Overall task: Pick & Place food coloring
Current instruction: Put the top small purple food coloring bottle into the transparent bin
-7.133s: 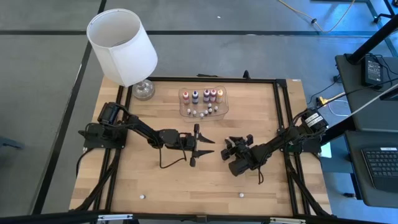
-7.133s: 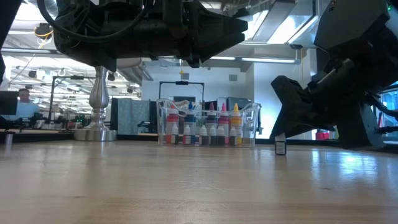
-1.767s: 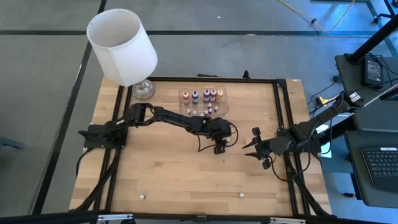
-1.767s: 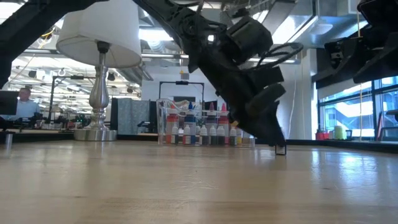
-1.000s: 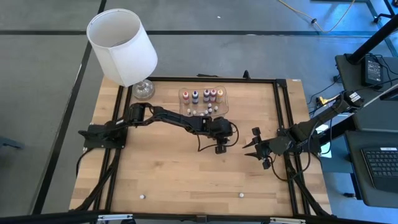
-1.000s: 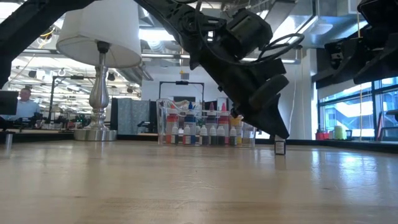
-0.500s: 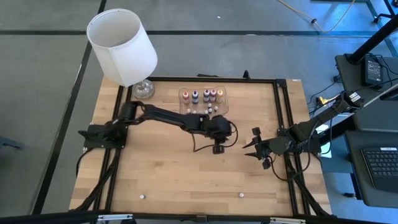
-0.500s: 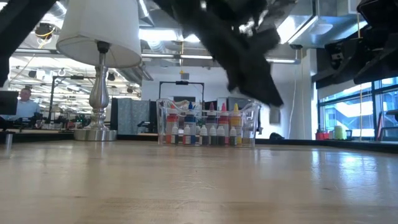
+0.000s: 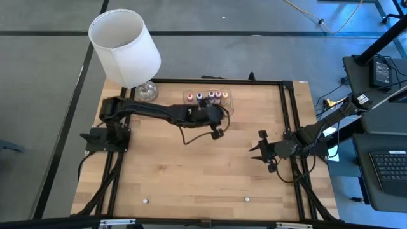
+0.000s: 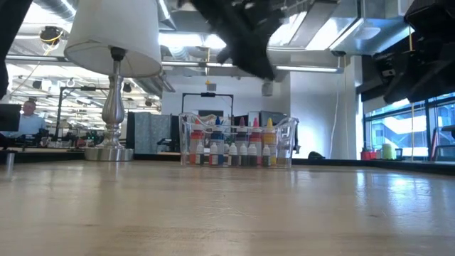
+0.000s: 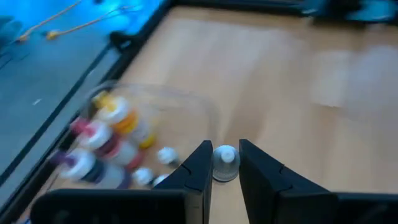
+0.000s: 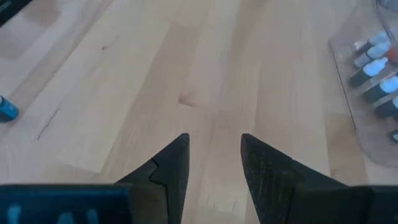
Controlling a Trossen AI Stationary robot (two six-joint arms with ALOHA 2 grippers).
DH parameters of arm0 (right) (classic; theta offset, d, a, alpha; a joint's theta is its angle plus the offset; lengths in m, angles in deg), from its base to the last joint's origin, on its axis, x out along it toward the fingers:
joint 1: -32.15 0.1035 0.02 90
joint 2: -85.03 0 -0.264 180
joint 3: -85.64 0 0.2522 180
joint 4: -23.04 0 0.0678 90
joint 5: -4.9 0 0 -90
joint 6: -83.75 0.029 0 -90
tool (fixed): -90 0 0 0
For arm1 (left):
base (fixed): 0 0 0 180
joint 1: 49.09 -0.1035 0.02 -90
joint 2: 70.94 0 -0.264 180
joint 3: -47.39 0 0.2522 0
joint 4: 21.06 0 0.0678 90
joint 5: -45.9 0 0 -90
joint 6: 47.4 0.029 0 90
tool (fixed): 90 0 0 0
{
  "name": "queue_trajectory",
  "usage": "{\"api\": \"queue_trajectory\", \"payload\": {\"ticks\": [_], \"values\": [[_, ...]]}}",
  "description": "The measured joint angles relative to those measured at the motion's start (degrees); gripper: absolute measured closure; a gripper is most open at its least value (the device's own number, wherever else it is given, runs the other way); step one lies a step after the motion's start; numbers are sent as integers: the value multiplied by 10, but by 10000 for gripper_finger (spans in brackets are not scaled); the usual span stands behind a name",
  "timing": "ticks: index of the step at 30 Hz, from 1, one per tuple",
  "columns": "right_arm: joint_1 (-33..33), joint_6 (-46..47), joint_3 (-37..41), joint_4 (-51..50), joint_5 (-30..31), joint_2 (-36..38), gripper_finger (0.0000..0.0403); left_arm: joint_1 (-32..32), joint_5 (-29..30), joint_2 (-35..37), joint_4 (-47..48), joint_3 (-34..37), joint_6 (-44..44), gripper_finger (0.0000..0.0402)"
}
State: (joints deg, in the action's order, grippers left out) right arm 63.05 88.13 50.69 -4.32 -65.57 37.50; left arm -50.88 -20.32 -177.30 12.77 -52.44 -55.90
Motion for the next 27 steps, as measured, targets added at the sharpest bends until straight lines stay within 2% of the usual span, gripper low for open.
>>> {"api": "queue_trajectory", "payload": {"ticks": [8, 14, 27], "values": [[0, -2, 0, -1, 3, -20, 256, -64, 9, 40, -210, 173, -30, 345], [0, -4, 0, 1, 6, -33, 256, -108, 14, 41, -283, 249, -79, 345], [0, -4, 0, 0, 24, -38, 256, -99, 23, 42, -249, 266, -98, 345]]}}
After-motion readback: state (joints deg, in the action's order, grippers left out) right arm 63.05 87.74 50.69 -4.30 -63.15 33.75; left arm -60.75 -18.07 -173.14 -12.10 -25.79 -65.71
